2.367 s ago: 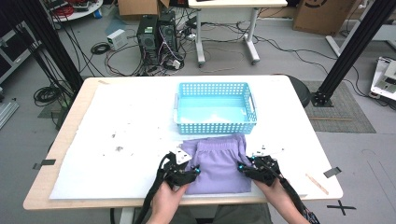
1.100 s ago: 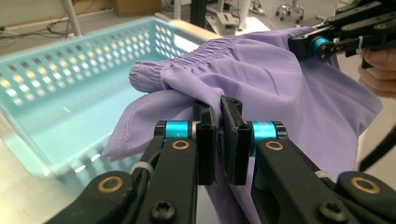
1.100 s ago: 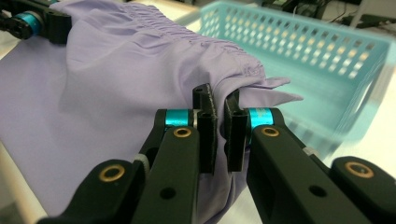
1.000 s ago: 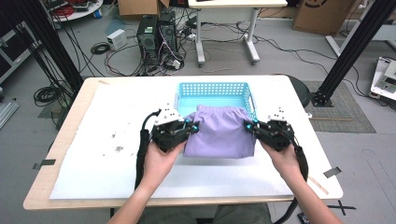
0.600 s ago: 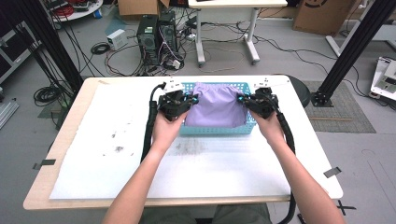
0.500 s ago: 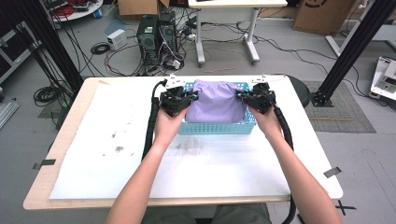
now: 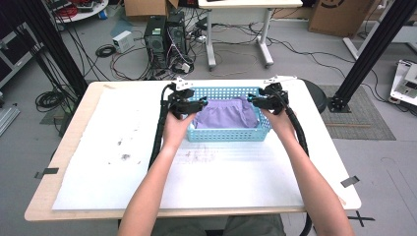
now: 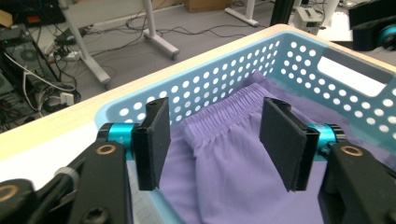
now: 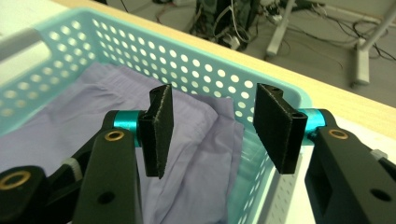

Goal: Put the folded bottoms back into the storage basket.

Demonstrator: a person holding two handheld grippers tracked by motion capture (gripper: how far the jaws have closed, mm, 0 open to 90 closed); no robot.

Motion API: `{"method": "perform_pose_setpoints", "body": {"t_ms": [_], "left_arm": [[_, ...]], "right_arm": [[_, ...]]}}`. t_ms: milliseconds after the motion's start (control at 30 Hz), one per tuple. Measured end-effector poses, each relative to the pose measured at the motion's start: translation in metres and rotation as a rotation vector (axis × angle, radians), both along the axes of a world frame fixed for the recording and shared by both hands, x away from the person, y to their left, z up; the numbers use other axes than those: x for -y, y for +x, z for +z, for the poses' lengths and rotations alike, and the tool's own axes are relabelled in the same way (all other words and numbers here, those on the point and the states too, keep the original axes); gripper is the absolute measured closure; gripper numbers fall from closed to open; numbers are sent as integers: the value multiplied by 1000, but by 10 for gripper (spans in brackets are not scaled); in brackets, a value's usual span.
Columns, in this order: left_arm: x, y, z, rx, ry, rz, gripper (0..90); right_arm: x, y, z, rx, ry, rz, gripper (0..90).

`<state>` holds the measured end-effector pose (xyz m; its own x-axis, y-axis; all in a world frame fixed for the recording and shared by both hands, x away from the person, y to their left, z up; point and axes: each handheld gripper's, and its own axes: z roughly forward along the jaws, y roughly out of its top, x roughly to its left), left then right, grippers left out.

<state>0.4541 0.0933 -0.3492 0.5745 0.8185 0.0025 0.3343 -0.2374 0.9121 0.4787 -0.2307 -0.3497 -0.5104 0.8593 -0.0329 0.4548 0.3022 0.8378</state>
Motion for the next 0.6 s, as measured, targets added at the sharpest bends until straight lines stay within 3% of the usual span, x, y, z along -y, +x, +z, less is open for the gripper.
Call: {"method": "perform_pose_setpoints", "body": {"t_ms": [300, 467, 600], "left_arm": [[-32, -51, 8, 102, -15, -52, 371], [-46, -78, 3, 123, -17, -85, 355], [-52, -98, -3, 144, -41, -82, 315]], "right_arm": [[26, -53, 5, 70, 85, 58, 414], [39, -85, 0, 94, 127, 86, 405], [48, -102, -9, 103, 147, 99, 388]]}}
